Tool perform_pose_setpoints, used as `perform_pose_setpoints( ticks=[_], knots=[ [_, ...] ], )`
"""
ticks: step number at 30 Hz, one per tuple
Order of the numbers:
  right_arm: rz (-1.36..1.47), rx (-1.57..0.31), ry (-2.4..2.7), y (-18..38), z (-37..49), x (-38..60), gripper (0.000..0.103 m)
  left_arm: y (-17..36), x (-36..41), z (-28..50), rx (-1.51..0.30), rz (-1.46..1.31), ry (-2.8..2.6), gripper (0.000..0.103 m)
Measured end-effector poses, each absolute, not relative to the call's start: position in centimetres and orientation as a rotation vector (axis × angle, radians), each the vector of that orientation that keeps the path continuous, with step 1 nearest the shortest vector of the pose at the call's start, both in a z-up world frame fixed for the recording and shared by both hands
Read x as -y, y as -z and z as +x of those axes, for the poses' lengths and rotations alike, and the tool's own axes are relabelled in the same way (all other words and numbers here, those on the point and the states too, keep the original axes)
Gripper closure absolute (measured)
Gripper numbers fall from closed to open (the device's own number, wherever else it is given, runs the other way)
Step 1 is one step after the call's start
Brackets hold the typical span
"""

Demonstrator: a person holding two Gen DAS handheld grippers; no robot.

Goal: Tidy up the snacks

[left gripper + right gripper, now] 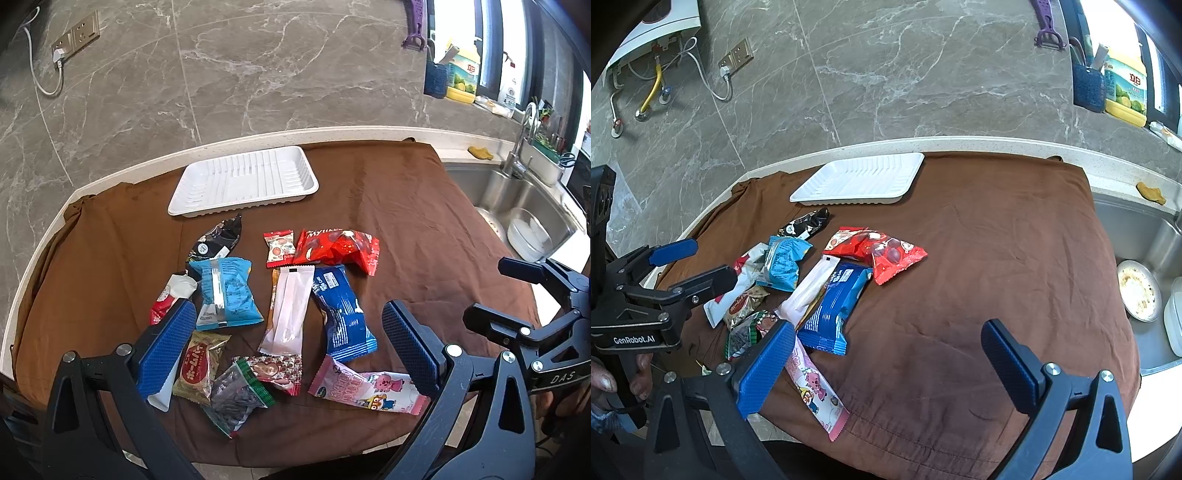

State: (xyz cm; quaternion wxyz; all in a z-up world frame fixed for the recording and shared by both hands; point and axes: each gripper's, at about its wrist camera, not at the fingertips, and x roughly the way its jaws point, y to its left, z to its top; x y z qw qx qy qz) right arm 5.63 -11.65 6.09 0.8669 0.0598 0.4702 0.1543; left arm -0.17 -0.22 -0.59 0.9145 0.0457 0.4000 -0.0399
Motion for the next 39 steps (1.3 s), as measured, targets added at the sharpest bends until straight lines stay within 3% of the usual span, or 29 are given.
perform_pose_setpoints(
  ticks=[39],
  knots=[
    [0.114, -0.977, -0.330, -6.52, 5.46, 10.91, 0.000, 1.29, 0.09, -0.54, -0.826, 0.131, 0.077, 0.001]
  ],
)
